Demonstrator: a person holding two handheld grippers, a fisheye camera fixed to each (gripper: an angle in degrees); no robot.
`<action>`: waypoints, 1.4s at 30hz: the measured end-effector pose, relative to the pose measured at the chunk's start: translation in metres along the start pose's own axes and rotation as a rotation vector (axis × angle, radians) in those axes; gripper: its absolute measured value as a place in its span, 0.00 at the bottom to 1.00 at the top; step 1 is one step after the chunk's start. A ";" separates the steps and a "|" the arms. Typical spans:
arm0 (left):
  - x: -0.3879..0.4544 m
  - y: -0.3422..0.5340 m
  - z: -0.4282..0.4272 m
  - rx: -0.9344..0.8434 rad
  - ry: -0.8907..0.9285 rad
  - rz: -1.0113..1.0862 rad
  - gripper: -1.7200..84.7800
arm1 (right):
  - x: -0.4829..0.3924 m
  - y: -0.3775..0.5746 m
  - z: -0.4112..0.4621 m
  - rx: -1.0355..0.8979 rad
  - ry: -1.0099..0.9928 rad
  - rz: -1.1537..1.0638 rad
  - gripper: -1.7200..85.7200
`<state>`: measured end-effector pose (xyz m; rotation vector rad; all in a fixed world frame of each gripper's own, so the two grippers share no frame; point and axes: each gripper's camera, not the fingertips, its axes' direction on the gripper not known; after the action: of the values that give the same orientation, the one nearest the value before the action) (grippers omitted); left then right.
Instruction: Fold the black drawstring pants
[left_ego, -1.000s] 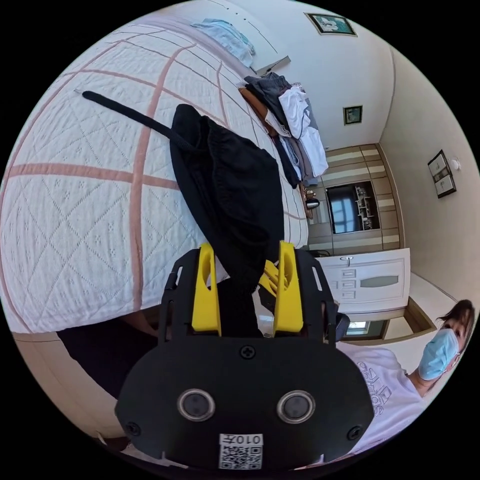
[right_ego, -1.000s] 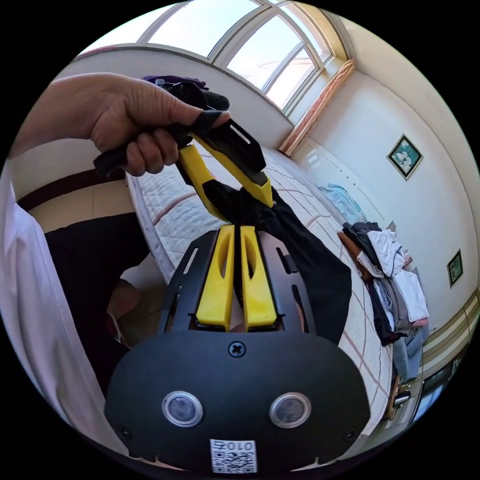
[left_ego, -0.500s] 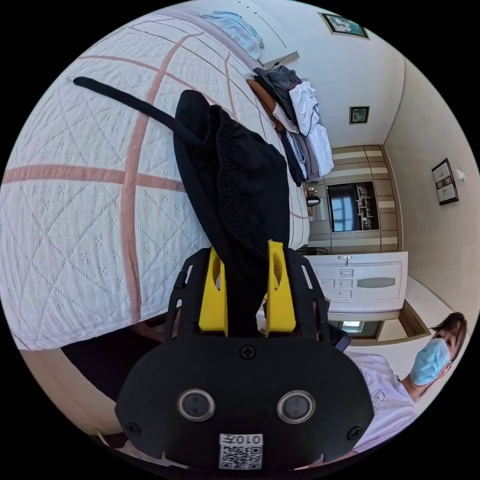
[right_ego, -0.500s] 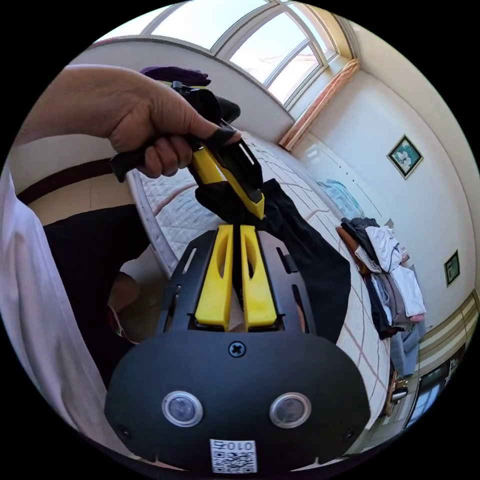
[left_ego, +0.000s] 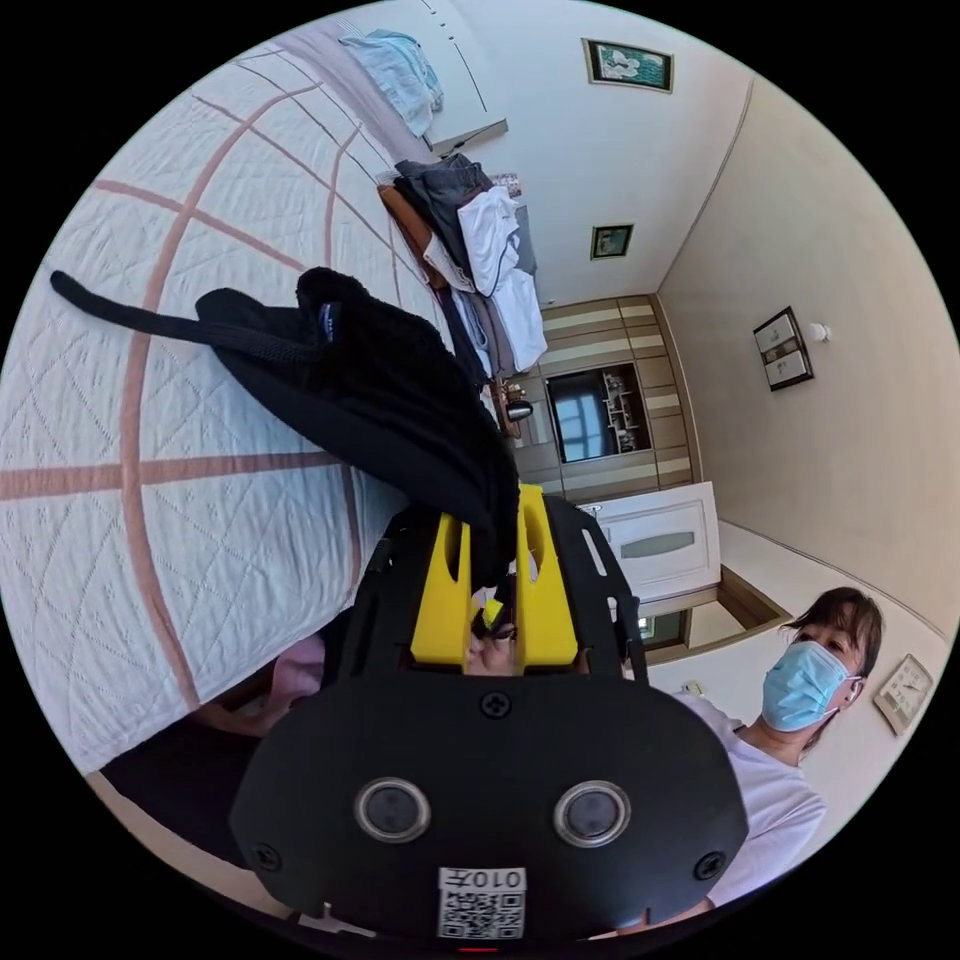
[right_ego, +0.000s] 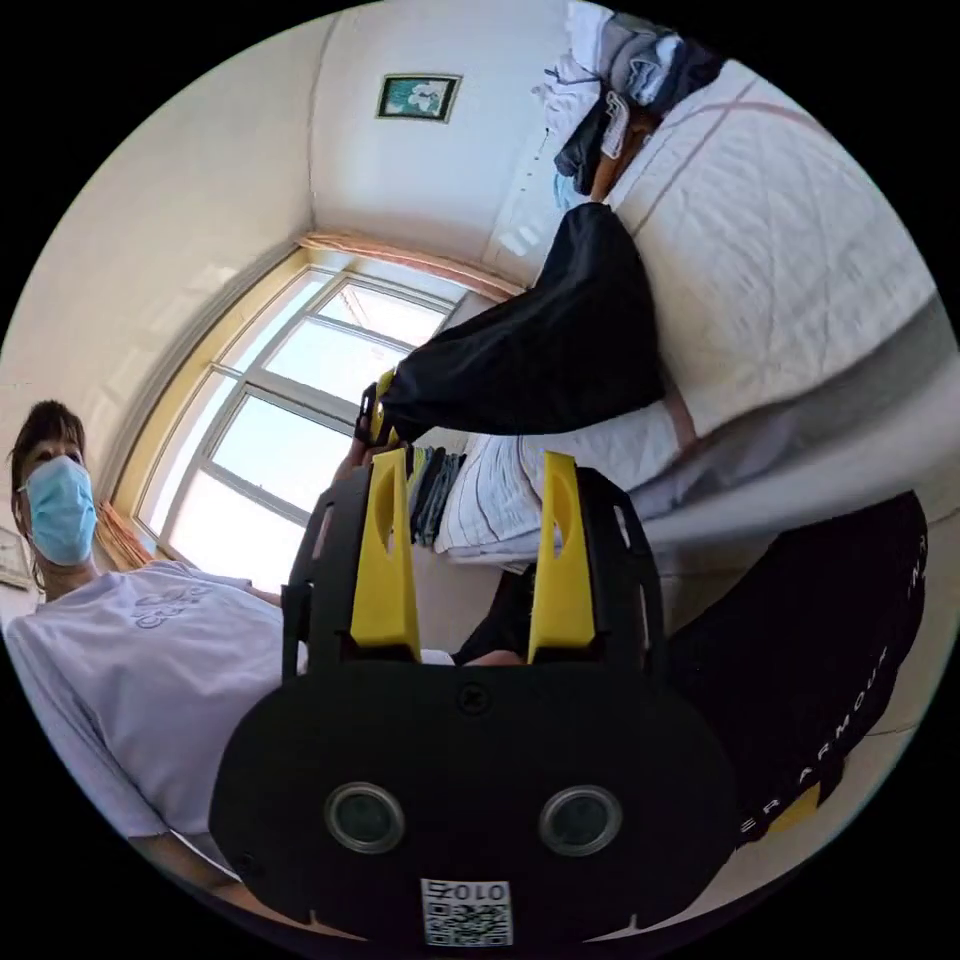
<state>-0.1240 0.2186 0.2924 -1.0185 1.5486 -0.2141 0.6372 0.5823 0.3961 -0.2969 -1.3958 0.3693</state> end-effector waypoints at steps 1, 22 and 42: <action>0.005 -0.002 0.002 0.002 0.017 0.003 0.14 | 0.025 0.001 -0.008 0.009 -0.041 0.035 0.23; 0.049 -0.010 0.003 0.040 0.096 0.003 0.14 | 0.200 0.000 -0.108 0.417 -0.364 0.190 0.23; 0.121 -0.022 0.037 0.005 0.210 0.065 0.14 | 0.233 0.026 -0.076 0.093 -0.353 0.100 0.23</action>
<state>-0.0696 0.1357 0.2100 -0.9640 1.7674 -0.2858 0.7418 0.7050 0.5828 -0.2317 -1.7075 0.5886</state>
